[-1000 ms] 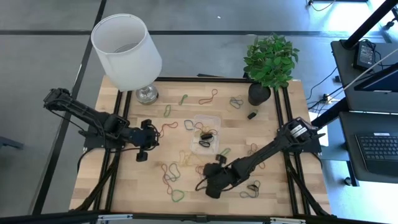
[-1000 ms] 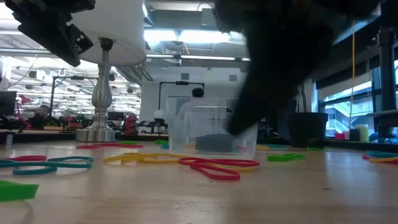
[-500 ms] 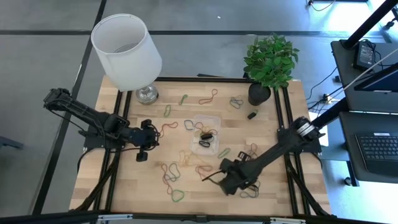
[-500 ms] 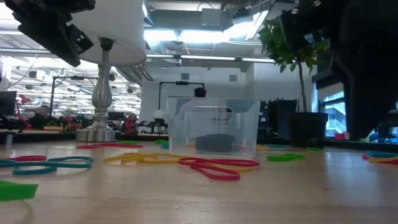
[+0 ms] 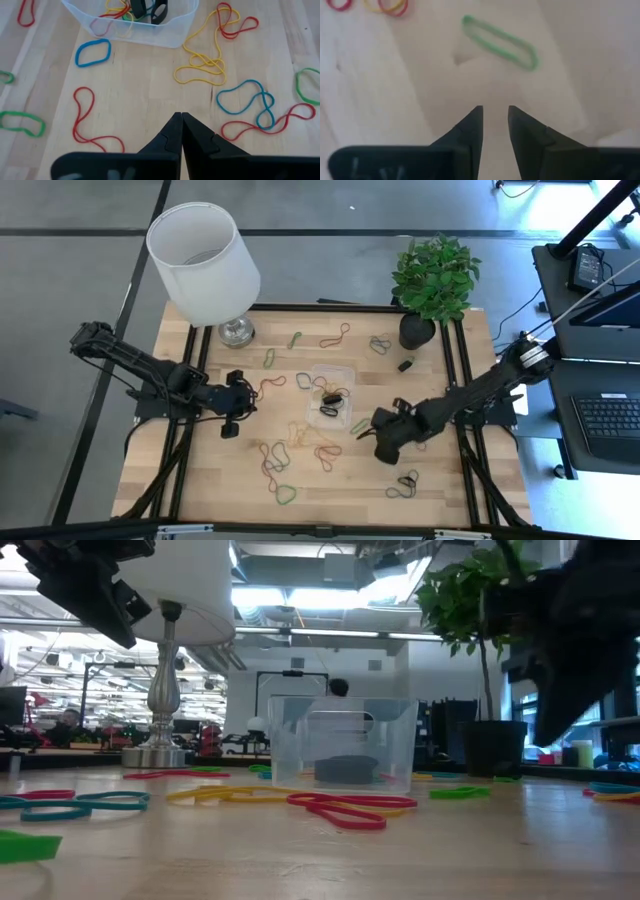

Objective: Pick and place rubber bands into bin
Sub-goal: Put the green rubber band into the bin

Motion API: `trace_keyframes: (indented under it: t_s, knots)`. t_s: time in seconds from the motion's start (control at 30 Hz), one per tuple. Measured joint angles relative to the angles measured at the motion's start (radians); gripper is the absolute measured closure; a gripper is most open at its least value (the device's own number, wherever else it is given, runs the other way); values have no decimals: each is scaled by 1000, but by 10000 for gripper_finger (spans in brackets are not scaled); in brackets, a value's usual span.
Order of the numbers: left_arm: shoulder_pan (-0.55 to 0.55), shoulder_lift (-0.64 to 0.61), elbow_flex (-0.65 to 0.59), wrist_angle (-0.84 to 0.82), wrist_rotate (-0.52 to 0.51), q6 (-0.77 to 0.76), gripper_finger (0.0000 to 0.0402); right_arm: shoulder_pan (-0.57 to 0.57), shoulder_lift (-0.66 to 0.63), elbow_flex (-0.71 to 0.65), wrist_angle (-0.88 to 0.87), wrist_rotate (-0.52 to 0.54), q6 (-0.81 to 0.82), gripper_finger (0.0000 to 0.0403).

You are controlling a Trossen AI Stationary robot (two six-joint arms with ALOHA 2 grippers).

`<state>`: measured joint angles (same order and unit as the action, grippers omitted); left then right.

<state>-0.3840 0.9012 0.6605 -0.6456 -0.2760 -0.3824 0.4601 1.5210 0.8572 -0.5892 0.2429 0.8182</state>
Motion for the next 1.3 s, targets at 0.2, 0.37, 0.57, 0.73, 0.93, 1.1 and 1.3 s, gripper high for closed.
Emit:
trace_keyframes:
  t_s: [0.2,0.37,0.57,0.73,0.93,1.1,1.3]
  knots:
    - [0,0,0,0,-2,-17,398,-83,15,-13,68,-16,-295,270]
    - [0,0,0,1,-23,-49,400,-142,51,-12,109,-35,-498,229]
    - [0,0,0,2,-85,-50,400,-200,124,-12,141,-76,-652,197]
    - [0,0,0,6,-125,-50,399,-237,195,-7,170,-159,-697,205]
    - [0,0,0,6,-127,-41,400,-238,218,-6,183,-164,-691,282]
    - [0,0,0,7,-127,0,398,-218,214,6,171,-186,-595,386]
    - [0,0,0,6,-125,46,400,-154,198,113,2,-242,-468,399]
